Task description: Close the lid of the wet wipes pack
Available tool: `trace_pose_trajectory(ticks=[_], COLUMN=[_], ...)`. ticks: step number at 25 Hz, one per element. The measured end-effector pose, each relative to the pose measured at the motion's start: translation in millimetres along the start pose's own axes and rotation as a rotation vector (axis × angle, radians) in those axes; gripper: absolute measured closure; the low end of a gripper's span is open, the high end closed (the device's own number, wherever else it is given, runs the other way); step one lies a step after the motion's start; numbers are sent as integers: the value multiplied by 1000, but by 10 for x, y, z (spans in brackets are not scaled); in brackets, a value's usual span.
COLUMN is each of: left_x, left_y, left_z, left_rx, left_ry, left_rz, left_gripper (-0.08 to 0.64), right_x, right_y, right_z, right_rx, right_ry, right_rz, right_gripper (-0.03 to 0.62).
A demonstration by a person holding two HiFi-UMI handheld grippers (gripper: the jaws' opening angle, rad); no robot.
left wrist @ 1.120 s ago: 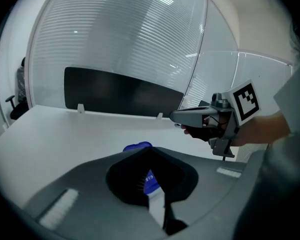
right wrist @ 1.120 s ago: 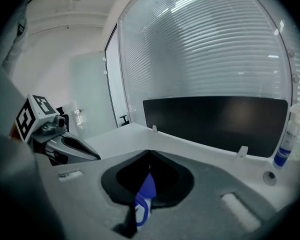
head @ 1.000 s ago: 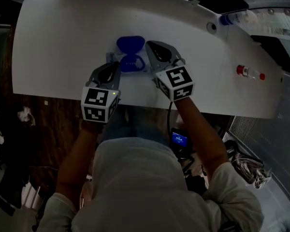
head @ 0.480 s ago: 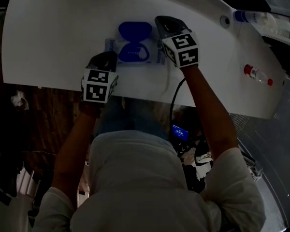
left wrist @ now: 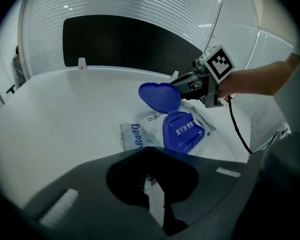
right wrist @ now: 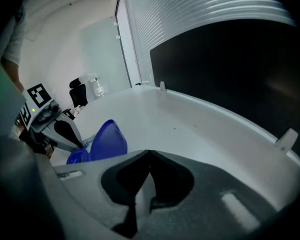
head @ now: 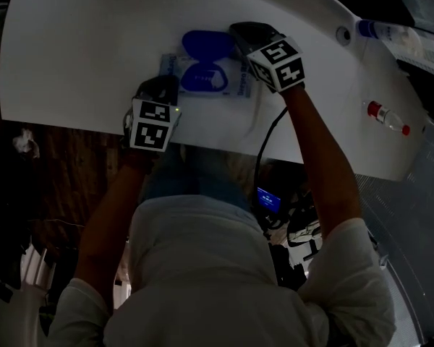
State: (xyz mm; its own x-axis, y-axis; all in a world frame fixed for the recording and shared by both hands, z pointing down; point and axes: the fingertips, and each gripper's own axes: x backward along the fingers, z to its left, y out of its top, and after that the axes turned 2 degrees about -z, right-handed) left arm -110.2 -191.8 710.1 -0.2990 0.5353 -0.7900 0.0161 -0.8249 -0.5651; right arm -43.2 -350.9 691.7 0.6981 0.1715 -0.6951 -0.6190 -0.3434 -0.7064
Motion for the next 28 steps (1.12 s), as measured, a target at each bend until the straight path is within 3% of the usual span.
trace_pose_trajectory(ticks=[5,13,20,28], left_x=[-27,-38,-51,-51], left_y=[14,8,15,18], left_z=[13,17,35,25], left_rx=[0,-3,-8,-17], left_ry=[1,2,7,13], left_rz=[-2,-3,-4,-9], left_gripper=[558,558,558,558], right_x=[97,389,517,530], right_y=[93,168,109,-78], right_z=[129,576,1082,1449], right_rx=[-30,64,166,224], right_ry=[134,278,341,344], right_rz=[-58,-58,-21,30], right_gripper=[591,592,592,591])
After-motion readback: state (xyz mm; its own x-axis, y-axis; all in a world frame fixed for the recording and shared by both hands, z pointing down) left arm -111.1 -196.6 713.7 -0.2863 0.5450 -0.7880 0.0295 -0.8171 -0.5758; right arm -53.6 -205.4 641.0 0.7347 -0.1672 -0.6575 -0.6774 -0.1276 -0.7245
